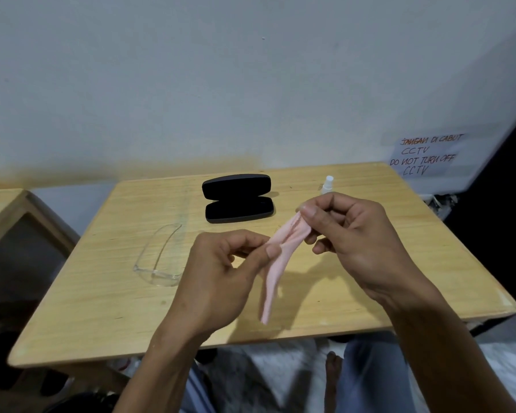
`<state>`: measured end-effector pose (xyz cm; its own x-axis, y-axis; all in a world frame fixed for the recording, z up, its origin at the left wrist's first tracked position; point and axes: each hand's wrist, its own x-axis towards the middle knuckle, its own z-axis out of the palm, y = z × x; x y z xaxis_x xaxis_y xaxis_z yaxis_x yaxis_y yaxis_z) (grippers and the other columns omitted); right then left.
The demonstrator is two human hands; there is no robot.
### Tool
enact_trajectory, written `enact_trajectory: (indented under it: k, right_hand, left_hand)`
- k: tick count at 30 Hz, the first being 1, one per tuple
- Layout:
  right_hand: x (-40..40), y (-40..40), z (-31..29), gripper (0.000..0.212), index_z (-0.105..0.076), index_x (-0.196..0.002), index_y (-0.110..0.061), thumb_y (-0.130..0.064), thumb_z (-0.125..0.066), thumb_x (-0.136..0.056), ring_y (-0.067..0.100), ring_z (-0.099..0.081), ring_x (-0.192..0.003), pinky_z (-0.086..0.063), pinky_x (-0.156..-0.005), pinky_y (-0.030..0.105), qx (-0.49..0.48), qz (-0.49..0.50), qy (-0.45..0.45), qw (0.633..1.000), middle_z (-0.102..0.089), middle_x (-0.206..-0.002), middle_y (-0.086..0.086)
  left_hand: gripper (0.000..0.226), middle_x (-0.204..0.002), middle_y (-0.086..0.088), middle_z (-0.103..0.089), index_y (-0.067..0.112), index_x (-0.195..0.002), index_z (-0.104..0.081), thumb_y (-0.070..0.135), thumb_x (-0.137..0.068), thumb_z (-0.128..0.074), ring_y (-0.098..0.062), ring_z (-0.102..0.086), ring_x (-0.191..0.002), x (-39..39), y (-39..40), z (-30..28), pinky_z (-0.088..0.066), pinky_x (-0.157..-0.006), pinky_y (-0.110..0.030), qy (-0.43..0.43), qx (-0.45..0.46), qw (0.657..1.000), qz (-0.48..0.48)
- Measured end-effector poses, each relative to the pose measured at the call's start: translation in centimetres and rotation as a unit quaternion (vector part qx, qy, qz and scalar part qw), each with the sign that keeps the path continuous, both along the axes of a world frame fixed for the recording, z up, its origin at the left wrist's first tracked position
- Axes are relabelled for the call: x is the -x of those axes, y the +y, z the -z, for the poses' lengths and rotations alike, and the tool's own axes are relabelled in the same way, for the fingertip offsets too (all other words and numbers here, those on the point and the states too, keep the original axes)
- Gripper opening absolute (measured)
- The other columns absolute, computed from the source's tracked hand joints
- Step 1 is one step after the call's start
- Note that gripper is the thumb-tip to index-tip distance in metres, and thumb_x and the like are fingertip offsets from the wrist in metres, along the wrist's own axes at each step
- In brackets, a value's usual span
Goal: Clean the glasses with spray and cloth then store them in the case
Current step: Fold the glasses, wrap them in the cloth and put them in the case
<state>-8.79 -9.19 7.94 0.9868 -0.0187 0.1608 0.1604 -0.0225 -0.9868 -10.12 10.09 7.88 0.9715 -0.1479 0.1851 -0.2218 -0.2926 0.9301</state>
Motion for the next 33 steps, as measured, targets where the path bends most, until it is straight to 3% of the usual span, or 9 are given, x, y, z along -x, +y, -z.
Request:
enact_trajectory:
  k: [5,10,14,21,24,26,29,33]
  right_hand:
    - [-0.2,-0.1,0.0,0.009,-0.073,-0.09,-0.01,-0.017,-0.069,-0.093,0.006,-0.062,-0.062,-0.053,-0.059,0.024,0.045,0.027,-0.027,0.998,-0.069,-0.067,-0.004]
    - [1.0,1.4,0.3,0.012,-0.071,-0.096,-0.026,-0.025,-0.078,-0.086,0.009,-0.064,-0.075,-0.054,-0.061,0.024,0.104,0.106,-0.081,0.986,-0.07,-0.083,-0.007]
    - [2.6,3.2,1.2,0.023,-0.073,-0.086,-0.026,-0.041,-0.085,-0.073,0.01,-0.059,-0.068,-0.043,-0.055,0.017,0.117,0.041,-0.063,0.99,-0.071,-0.079,-0.008]
    - [2.3,3.7,1.6,0.006,-0.076,-0.083,-0.017,-0.016,-0.075,-0.089,0.003,-0.063,-0.062,-0.044,-0.059,0.011,0.113,0.037,-0.1,0.988,-0.074,-0.074,-0.008]
    - [2.0,3.2,1.2,0.012,-0.074,-0.081,-0.015,-0.013,-0.07,-0.092,0.002,-0.063,-0.066,-0.049,-0.064,0.017,0.071,0.018,-0.065,0.995,-0.073,-0.07,-0.011]
    - [1.9,2.9,0.9,0.014,-0.072,-0.082,-0.013,-0.015,-0.067,-0.094,0.005,-0.063,-0.067,-0.048,-0.061,0.018,0.028,-0.002,-0.017,0.999,-0.072,-0.069,-0.007]
    - [1.9,2.7,0.9,0.016,-0.07,-0.081,-0.014,-0.017,-0.065,-0.096,0.011,-0.065,-0.07,-0.048,-0.061,0.029,-0.005,-0.012,0.03,0.999,-0.074,-0.073,0.0]
    - [1.8,2.5,0.6,0.018,-0.064,-0.082,-0.011,-0.015,-0.058,-0.099,0.014,-0.064,-0.07,-0.049,-0.063,0.033,-0.086,-0.001,0.074,0.994,-0.07,-0.073,0.002]
  left_hand:
    - [0.012,-0.071,-0.013,-0.075,0.007,-0.074,-0.078,0.014,-0.083,-0.074,-0.013,-0.062,-0.063,-0.4,0.6,-0.6,-0.049,-0.062,-0.02,0.056,0.095,0.994,-0.028]
    - [0.016,-0.057,-0.004,-0.066,-0.005,-0.077,-0.073,0.011,-0.081,-0.073,-0.006,-0.054,-0.047,-0.6,0.1,-1.3,-0.044,-0.052,-0.011,0.086,0.167,0.98,-0.06]
    - [0.016,-0.055,-0.001,-0.066,-0.002,-0.074,-0.074,0.013,-0.078,-0.076,-0.004,-0.053,-0.045,-0.7,-0.3,-1.6,-0.043,-0.048,-0.009,0.104,0.187,0.973,-0.085]
    - [0.017,-0.065,-0.008,-0.074,0.004,-0.071,-0.076,0.02,-0.076,-0.078,-0.013,-0.063,-0.049,-0.5,-0.1,-1.8,-0.045,-0.053,-0.01,0.126,0.18,0.971,-0.092]
    - [0.026,-0.069,-0.011,-0.075,0.0,-0.077,-0.076,0.025,-0.071,-0.078,-0.013,-0.061,-0.05,-0.6,0.1,-1.9,-0.045,-0.063,-0.021,0.125,0.177,0.972,-0.091]
    - [0.032,-0.064,-0.01,-0.073,-0.007,-0.082,-0.075,0.022,-0.068,-0.078,-0.01,-0.058,-0.048,-0.6,0.1,-1.9,-0.046,-0.056,-0.014,0.117,0.184,0.972,-0.089]
    - [0.023,-0.061,-0.008,-0.071,-0.007,-0.081,-0.075,0.014,-0.072,-0.078,-0.008,-0.056,-0.046,-0.7,0.0,-1.7,-0.043,-0.048,-0.009,0.112,0.185,0.973,-0.083]
    - [0.017,-0.057,-0.007,-0.069,-0.002,-0.074,-0.075,0.014,-0.076,-0.079,-0.009,-0.056,-0.047,-0.9,0.2,-1.2,-0.047,-0.052,-0.012,0.079,0.156,0.979,-0.106]
